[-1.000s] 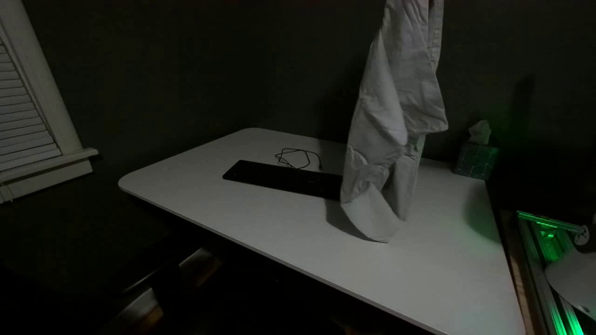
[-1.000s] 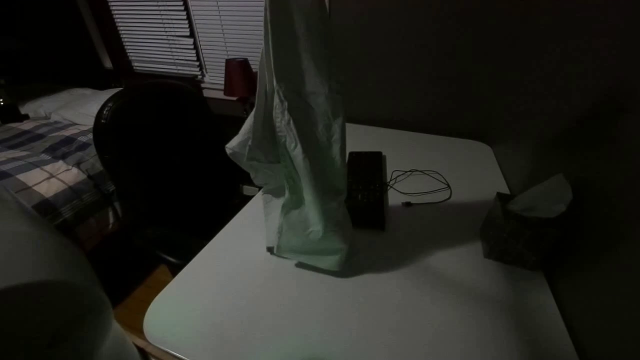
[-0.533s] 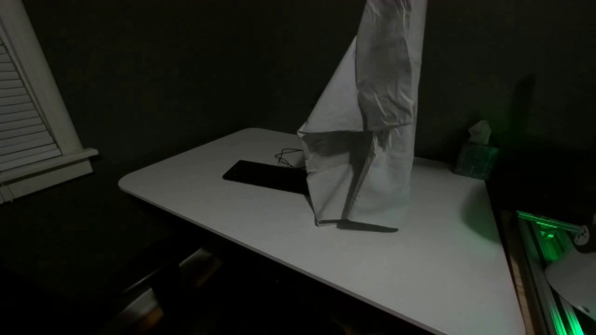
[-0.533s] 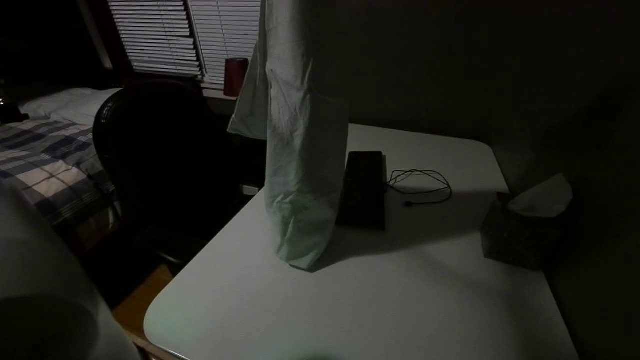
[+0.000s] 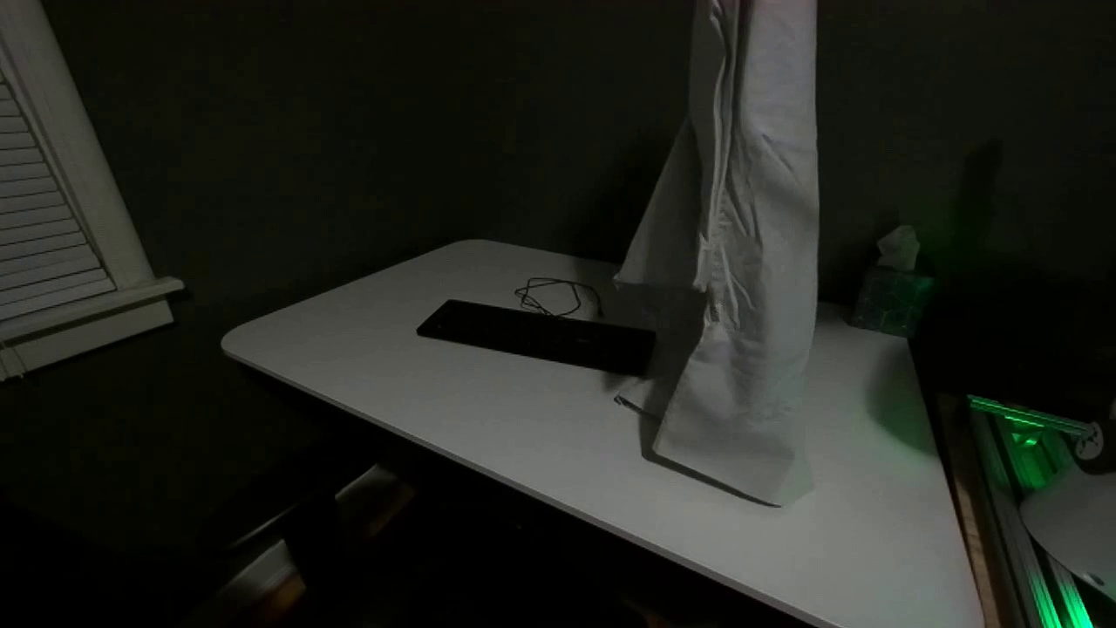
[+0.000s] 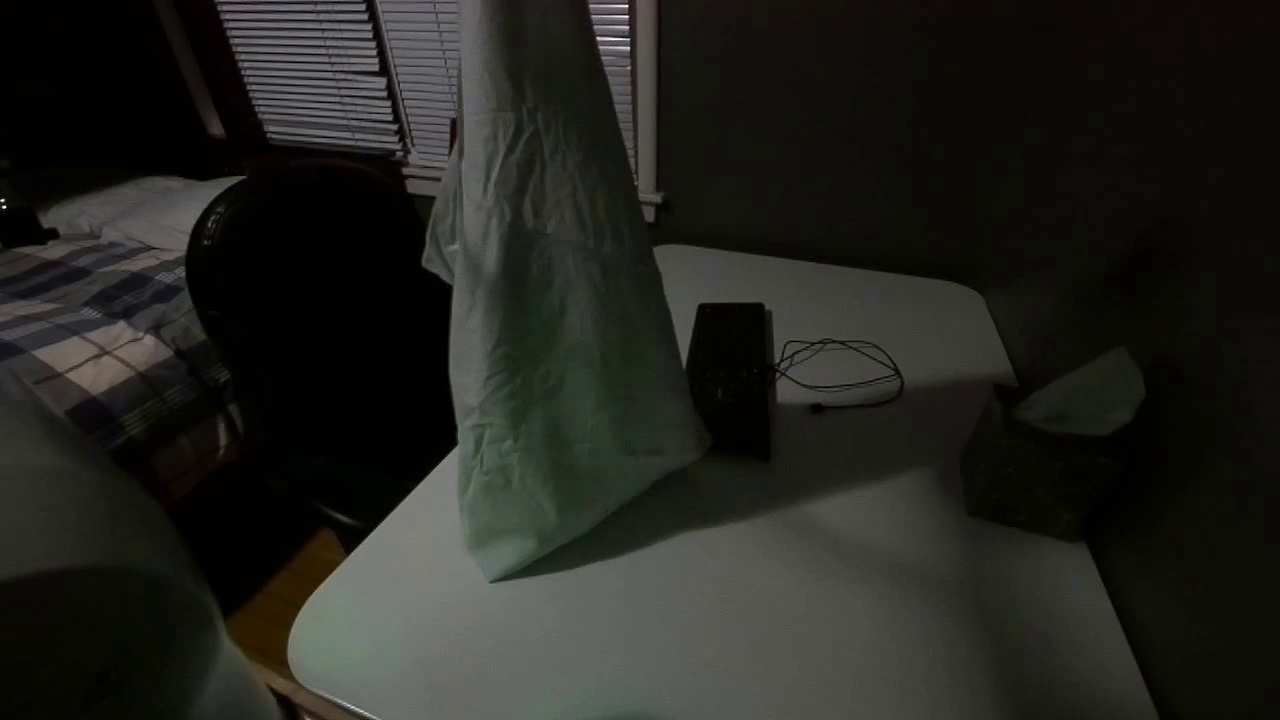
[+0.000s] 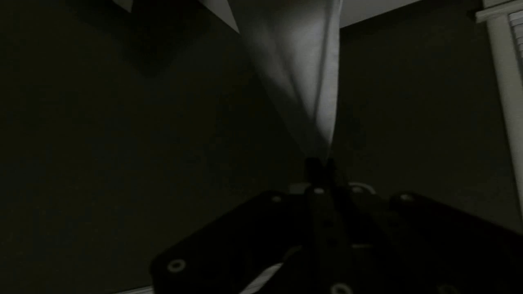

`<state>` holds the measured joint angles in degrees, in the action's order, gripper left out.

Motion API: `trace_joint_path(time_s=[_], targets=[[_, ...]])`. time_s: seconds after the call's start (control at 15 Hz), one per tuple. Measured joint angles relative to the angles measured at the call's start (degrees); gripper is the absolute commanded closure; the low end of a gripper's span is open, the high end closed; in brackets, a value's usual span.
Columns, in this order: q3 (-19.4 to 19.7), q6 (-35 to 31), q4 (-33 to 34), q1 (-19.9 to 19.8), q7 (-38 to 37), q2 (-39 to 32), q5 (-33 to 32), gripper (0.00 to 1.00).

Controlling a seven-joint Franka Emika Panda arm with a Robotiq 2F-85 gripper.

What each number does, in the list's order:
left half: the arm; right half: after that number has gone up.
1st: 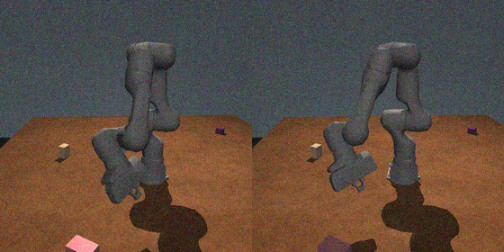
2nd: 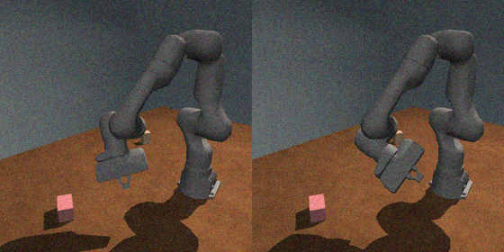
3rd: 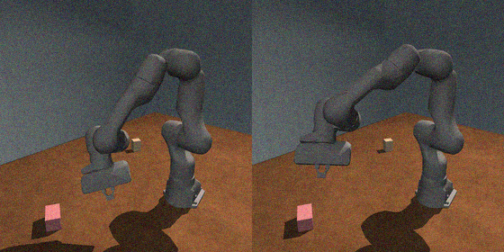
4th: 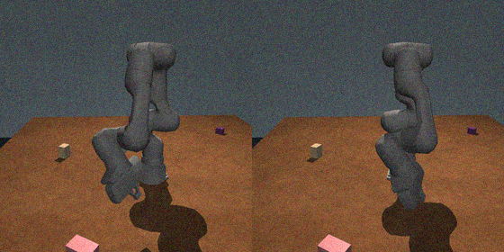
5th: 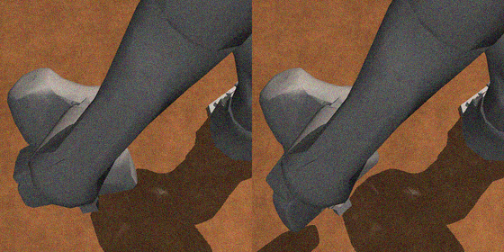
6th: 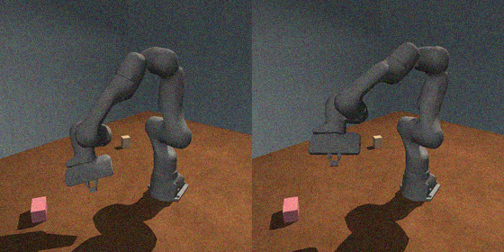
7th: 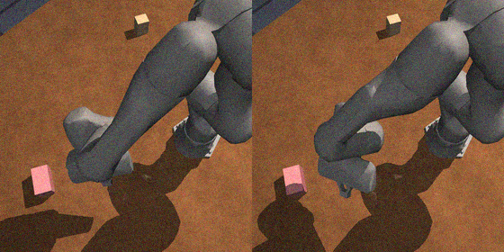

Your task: Use the white cloth to cover the right side of the keyboard

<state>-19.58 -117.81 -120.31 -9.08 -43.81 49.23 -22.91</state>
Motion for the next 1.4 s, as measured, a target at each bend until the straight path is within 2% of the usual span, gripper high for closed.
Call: trace_joint_path(time_s=[0.2,0.33,0.53,0.73,0.87,1.2,1.4], targets=[[-1.55,-3.27,0.01,1.27,-1.01,-0.78,1.60,0.99],[-2.15,-8.19,-0.11,1.10,-2.52,-1.29,1.50,0.99],[-2.80,-20.35,-1.28,-1.27,-5.29,-2.26,0.57,0.99],[-3.45,-34.97,-3.67,-5.64,-11.64,-3.79,-5.07,0.99],[-4.89,-44.63,-5.69,-11.59,-18.39,-4.63,-10.92,0.99],[-9.73,-64.20,-8.43,-33.03,-37.49,-3.52,-26.87,0.99],[-13.66,-69.83,-7.77,-44.97,-45.78,0.81,-28.86,0.99]])
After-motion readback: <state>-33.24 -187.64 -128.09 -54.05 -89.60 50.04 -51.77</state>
